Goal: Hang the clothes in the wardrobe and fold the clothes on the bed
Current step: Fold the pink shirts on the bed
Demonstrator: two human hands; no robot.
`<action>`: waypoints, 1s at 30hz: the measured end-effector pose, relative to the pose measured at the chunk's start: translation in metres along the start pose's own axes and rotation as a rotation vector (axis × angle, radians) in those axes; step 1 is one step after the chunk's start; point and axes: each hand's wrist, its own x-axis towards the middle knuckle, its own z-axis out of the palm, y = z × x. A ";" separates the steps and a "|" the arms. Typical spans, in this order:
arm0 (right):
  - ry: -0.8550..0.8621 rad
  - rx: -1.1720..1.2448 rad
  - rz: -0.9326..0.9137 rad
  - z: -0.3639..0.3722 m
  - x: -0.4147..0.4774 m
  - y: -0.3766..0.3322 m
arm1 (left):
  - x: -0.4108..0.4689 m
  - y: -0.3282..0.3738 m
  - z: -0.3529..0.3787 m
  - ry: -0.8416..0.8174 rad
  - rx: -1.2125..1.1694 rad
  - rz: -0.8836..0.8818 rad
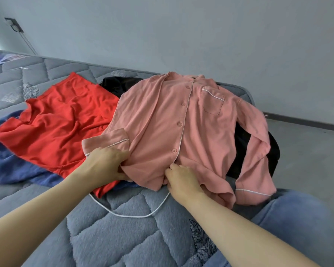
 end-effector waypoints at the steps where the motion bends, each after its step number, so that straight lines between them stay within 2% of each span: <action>1: -0.007 0.064 -0.017 -0.004 -0.001 0.000 | -0.001 -0.001 0.002 -0.035 0.035 -0.027; 5: -0.069 0.268 -0.197 -0.015 -0.023 -0.002 | -0.007 -0.005 0.010 -0.150 0.051 -0.082; 8: -0.229 0.254 -0.193 -0.011 -0.044 0.004 | -0.009 0.008 0.019 -0.289 0.130 -0.069; 10: -0.241 0.334 -0.155 -0.004 -0.052 0.010 | -0.010 0.022 0.028 -0.320 0.172 -0.033; 12: -0.112 0.464 -0.065 -0.003 -0.057 0.016 | -0.011 0.034 0.034 -0.249 0.140 0.038; 13: -0.022 0.436 -0.043 -0.001 -0.060 0.021 | -0.013 0.039 0.037 -0.201 0.103 0.089; 15: 0.087 0.205 -0.077 0.001 -0.066 0.034 | -0.015 0.050 0.040 -0.168 0.037 0.178; 18: -0.016 -0.054 -0.013 0.003 -0.077 0.053 | -0.013 0.068 0.045 -0.228 -0.005 0.198; 21: -0.033 -0.087 0.037 0.004 -0.079 0.064 | -0.010 0.073 0.048 -0.251 -0.047 0.168; 23: 0.004 -0.024 0.021 0.001 -0.076 0.064 | -0.014 0.069 0.049 -0.187 -0.146 0.142; 27: 0.173 0.300 -0.010 0.002 -0.075 0.042 | -0.025 0.059 0.036 0.112 -0.475 0.013; 29: 0.097 0.336 -0.124 0.007 -0.076 0.023 | -0.027 0.060 0.028 0.181 -0.473 0.049; 30: 0.046 0.317 -0.160 0.011 -0.076 0.017 | -0.027 0.062 0.029 0.135 -0.417 0.112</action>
